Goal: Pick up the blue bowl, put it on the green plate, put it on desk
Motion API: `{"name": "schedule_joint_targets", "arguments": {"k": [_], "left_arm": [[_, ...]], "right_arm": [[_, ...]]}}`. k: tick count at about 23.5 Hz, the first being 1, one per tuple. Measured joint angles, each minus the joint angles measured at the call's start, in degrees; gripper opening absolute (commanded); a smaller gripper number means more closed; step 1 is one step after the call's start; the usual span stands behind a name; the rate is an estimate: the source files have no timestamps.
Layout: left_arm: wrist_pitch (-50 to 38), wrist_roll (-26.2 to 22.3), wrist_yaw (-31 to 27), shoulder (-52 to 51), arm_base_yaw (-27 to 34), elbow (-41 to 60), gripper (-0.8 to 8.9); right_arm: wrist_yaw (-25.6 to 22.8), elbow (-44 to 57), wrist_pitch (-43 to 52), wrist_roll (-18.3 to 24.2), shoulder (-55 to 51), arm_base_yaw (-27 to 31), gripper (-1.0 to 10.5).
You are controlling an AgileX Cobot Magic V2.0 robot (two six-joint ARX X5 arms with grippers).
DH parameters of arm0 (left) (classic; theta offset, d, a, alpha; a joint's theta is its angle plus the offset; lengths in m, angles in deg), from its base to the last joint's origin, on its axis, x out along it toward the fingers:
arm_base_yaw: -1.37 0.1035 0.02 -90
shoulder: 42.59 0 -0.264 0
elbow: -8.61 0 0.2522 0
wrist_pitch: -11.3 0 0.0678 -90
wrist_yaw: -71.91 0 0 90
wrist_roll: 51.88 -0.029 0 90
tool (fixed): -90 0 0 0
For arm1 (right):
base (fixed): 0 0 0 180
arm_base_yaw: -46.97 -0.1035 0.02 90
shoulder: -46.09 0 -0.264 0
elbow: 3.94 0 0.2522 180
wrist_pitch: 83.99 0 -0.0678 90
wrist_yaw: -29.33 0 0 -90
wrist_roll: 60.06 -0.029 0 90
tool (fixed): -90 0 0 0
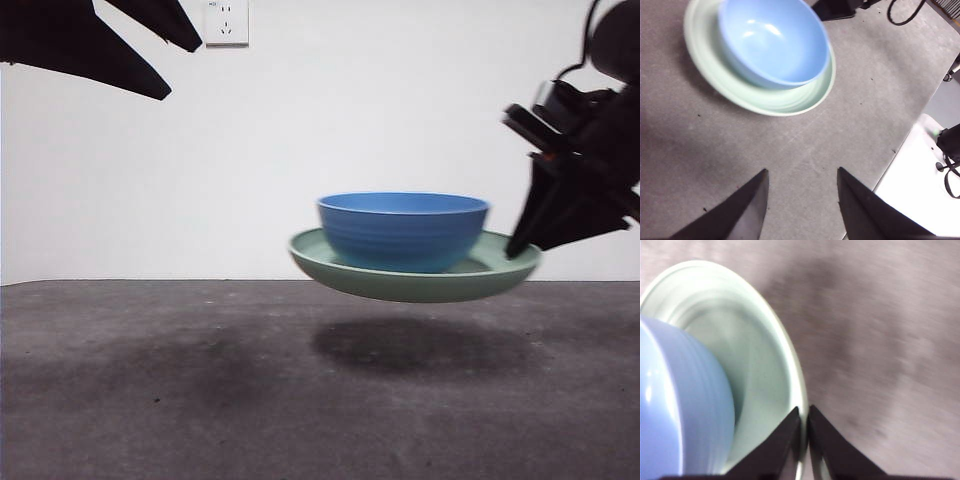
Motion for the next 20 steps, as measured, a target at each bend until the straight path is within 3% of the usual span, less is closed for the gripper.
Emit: {"name": "schedule_joint_targets", "arguments": {"k": [8,20], "left_arm": [[0.00,0.00,0.00,0.00,0.00,0.00,2.21],[0.22,0.00,0.02,0.00,0.00,0.00,2.21]], "right_arm": [[-2.95,-0.09,6.82,-7.17,3.15,-7.69,0.1],[-4.74,-5.60,7.08,-7.85,12.55,-10.75,0.1]]}}
